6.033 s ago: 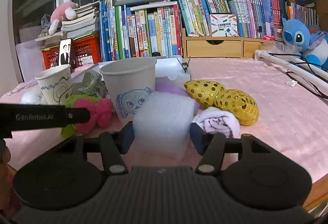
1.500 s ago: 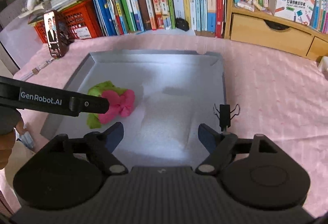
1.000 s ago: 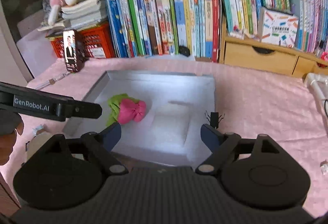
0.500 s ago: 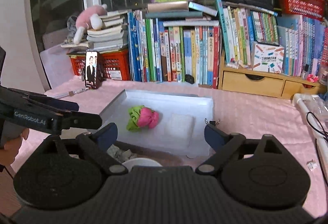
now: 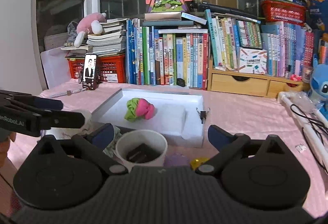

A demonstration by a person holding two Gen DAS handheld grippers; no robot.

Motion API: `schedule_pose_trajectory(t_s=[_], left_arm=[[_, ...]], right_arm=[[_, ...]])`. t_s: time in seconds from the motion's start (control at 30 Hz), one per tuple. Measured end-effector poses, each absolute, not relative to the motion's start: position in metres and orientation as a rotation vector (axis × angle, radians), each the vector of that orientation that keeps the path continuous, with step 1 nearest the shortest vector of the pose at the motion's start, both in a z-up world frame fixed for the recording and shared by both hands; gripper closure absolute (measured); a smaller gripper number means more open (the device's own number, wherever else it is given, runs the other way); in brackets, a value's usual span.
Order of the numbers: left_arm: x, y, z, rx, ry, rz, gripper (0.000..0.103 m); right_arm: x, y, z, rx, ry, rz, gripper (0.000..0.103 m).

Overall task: Organize soft objects
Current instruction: 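Withdraw both tools back toward the remaining objects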

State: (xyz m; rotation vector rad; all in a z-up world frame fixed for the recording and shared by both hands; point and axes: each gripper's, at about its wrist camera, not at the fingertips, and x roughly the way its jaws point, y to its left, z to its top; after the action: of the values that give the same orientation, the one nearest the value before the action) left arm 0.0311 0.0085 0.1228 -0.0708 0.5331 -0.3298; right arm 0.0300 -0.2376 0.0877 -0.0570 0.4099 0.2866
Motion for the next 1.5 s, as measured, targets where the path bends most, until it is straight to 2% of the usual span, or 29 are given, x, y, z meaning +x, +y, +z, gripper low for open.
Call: schedule_pose_trajectory(t_s=[0.83,1.5], left_arm=[[-0.014,0.027,0.047,-0.021,0.469,-0.121,0.005],[-0.014,0.049,0.017,-0.053,0.454,0.014,0.003]], right_arm=[[-0.006,-0.249,0.034,0.011,0.308,0.163,0.0],[-0.009,-0.256,-0.001,0.052,0.358,0.062,0.0]])
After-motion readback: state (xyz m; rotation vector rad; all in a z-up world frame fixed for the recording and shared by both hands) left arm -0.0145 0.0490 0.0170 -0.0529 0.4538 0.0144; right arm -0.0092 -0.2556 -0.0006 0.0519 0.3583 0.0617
